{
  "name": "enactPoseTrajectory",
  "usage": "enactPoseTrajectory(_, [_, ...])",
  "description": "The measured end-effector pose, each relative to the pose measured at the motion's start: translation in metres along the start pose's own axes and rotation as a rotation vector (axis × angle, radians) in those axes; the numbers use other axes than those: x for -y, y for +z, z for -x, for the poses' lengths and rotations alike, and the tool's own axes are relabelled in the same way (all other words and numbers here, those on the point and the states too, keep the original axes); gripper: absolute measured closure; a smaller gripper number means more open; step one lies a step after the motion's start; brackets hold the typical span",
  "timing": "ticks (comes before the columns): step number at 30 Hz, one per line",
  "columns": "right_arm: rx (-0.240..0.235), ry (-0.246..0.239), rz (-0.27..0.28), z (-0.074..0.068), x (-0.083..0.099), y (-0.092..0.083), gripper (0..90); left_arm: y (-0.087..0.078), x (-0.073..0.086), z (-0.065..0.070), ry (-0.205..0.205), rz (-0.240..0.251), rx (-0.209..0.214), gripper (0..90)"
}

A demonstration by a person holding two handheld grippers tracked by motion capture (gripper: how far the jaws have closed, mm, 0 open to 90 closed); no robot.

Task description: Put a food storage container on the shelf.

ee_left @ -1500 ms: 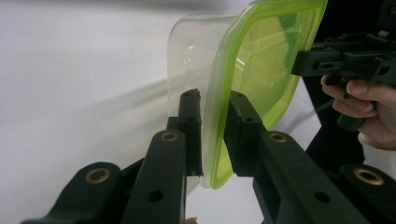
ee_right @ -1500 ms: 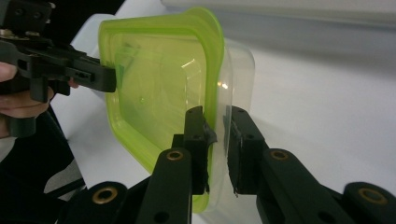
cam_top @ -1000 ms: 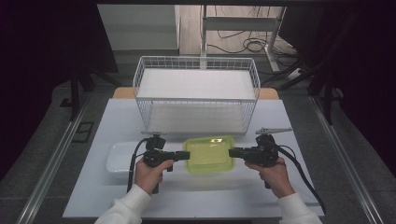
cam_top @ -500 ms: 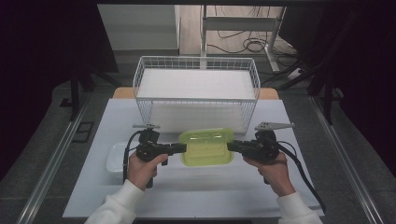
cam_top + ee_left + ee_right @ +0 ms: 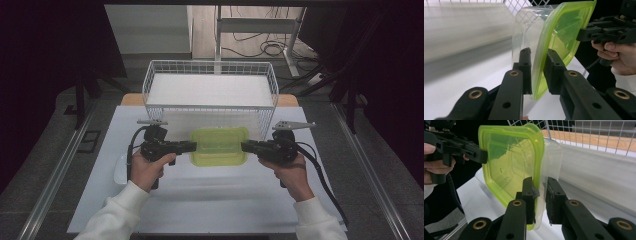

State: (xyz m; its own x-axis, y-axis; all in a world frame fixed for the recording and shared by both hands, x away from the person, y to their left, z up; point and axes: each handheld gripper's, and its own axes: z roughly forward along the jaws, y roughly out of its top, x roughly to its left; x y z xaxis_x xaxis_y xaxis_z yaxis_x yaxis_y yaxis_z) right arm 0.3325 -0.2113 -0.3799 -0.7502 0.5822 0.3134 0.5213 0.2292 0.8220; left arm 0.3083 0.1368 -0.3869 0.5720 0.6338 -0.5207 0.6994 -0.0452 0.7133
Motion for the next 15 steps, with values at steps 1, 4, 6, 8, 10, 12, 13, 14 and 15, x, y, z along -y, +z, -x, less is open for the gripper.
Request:
enactPoseTrajectory(1, [0.003,-0.006,0.002,0.0,-0.005,0.001,78.0,-0.001,-0.003,0.0,0.007,0.006,-0.001,77.4])
enactPoseTrajectory(4, [0.001,-0.009,0.006,0.0,-0.008,0.001,78.0,-0.004,-0.008,0.001,0.012,0.016,-0.003,77.4])
enactPoseTrajectory(6, [-0.001,-0.008,0.011,0.0,-0.012,0.0,78.0,-0.006,-0.013,0.001,0.021,0.021,-0.005,77.4])
enactPoseTrajectory(8, [-0.001,-0.01,0.019,0.0,-0.017,0.0,78.0,-0.007,-0.018,0.002,0.029,0.028,-0.001,77.3])
enactPoseTrajectory(10, [0.0,-0.01,0.029,0.0,-0.021,-0.001,78.1,-0.009,-0.023,0.003,0.045,0.031,-0.001,77.4])
enactPoseTrajectory(12, [0.0,-0.01,0.036,0.001,-0.026,-0.002,78.1,-0.01,-0.028,0.003,0.053,0.035,-0.005,77.5])
enactPoseTrajectory(13, [0.003,-0.013,0.041,0.001,-0.031,-0.002,78.1,-0.011,-0.034,0.003,0.068,0.037,-0.013,77.6])
enactPoseTrajectory(14, [0.003,-0.013,0.041,0.001,-0.031,-0.002,78.1,-0.011,-0.034,0.003,0.068,0.037,-0.013,77.7])
enactPoseTrajectory(15, [0.009,-0.019,0.046,0.001,-0.037,-0.003,78.0,-0.012,-0.039,0.003,0.064,0.044,-0.012,77.7])
